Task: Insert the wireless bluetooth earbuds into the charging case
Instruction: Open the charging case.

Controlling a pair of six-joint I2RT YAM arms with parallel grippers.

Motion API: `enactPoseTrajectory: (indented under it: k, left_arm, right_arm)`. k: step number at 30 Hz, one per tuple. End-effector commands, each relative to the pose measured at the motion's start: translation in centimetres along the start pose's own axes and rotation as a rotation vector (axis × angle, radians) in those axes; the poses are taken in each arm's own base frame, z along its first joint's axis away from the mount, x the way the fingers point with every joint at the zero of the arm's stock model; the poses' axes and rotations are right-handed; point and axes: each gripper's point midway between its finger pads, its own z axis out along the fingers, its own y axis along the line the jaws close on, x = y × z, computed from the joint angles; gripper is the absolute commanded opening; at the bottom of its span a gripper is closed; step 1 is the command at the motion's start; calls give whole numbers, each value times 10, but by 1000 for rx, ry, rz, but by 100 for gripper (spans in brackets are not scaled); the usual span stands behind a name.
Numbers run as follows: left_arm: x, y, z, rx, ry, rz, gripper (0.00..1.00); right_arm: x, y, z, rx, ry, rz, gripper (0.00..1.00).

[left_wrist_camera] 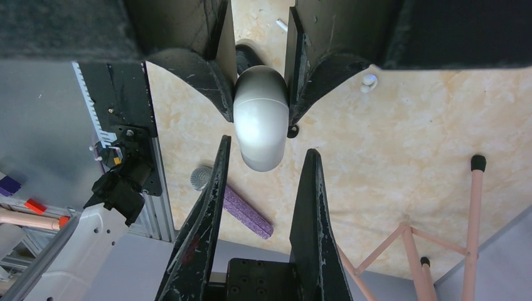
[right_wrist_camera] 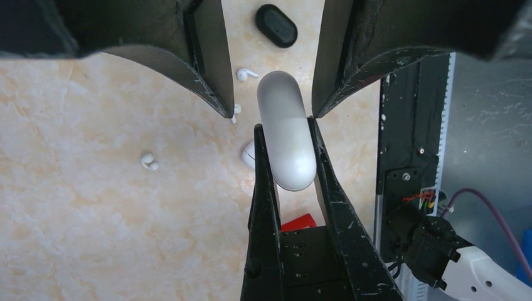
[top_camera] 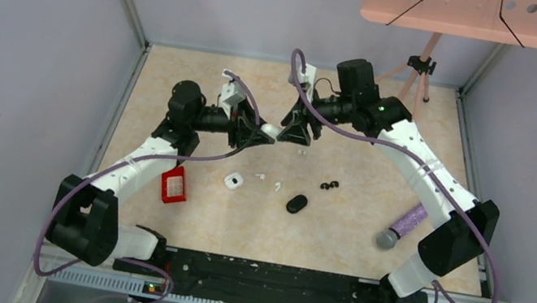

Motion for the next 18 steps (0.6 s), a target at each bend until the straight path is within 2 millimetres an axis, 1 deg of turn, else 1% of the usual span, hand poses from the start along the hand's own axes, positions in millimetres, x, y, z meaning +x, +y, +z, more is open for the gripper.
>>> enactPoseTrajectory:
  k: [1, 3, 5, 7, 8, 9, 10, 11, 14, 18]
  left_arm:
    - [-23, -5, 1, 26, -36, 77, 0]
    - [-24, -4, 1, 25, -38, 77, 0]
    - [-23, -4, 1, 23, -37, 72, 0]
    - [-21, -3, 1, 19, -35, 65, 0]
    - [-20, -2, 1, 15, -36, 63, 1]
    - [-19, -1, 1, 7, -37, 60, 5]
    - [-19, 1, 2, -5, -38, 50, 11]
    - [-18, 5, 2, -25, -39, 36, 17]
    - [-14, 12, 2, -63, -32, -2, 34]
    - [-8, 10, 1, -64, -22, -9, 43]
  right_arm:
    - [-17, 2, -2, -13, -32, -59, 47]
    - [-16, 1, -1, -14, -30, -57, 44]
    - [-16, 1, -1, -13, -30, -57, 38]
    - [-17, 2, -1, -15, -31, -58, 29]
    - [-17, 2, -2, -16, -32, -60, 22]
    - [-17, 2, -2, -14, -31, -63, 12]
    - [-17, 3, -3, -12, -31, -68, 5]
    - [-18, 2, -3, -2, -30, -73, 2]
    - [-19, -2, -8, 39, -11, -109, 0]
    - [-19, -6, -17, 100, 27, -178, 0]
